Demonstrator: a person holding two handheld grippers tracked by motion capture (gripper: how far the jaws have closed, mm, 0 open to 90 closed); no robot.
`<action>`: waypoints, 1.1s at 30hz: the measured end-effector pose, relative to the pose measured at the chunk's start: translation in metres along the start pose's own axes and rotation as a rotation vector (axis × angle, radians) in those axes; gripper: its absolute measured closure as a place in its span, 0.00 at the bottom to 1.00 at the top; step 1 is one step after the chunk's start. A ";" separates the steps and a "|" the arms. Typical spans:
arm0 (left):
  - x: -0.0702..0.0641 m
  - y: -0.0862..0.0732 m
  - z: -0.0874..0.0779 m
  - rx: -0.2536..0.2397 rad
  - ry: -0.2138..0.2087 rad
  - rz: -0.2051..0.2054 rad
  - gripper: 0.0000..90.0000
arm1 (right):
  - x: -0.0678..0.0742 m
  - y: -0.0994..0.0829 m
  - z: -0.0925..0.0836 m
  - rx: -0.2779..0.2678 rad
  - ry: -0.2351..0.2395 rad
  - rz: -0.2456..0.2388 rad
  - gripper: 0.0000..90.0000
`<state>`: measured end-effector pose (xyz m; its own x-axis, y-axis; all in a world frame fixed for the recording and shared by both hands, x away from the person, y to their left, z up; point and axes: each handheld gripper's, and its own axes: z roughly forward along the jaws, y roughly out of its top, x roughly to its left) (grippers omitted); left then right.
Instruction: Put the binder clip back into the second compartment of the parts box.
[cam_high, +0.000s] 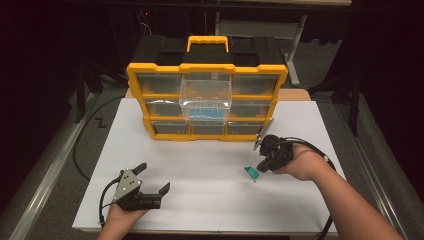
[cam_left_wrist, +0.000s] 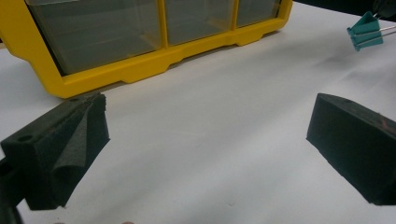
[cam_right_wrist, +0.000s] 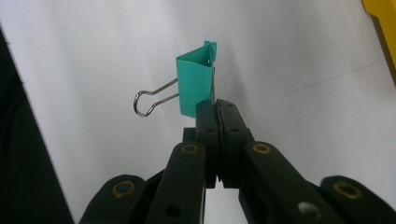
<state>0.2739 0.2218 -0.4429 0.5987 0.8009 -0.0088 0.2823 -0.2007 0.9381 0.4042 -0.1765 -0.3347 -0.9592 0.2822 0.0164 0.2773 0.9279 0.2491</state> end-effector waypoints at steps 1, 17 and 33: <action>0.000 0.000 0.000 0.000 0.000 0.000 0.00 | 0.000 0.000 0.000 0.000 0.000 0.000 1.00; 0.001 0.000 -0.001 -0.001 -0.001 -0.001 0.00 | 0.014 0.036 -0.088 -0.023 -0.014 -0.053 1.00; 0.002 0.001 -0.003 -0.002 -0.002 -0.002 0.00 | 0.024 0.081 -0.197 -0.044 -0.070 -0.122 1.00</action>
<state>0.2734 0.2250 -0.4415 0.5995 0.8003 -0.0108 0.2817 -0.1983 0.9388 0.3929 -0.1427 -0.1229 -0.9792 0.1851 -0.0835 0.1542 0.9453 0.2875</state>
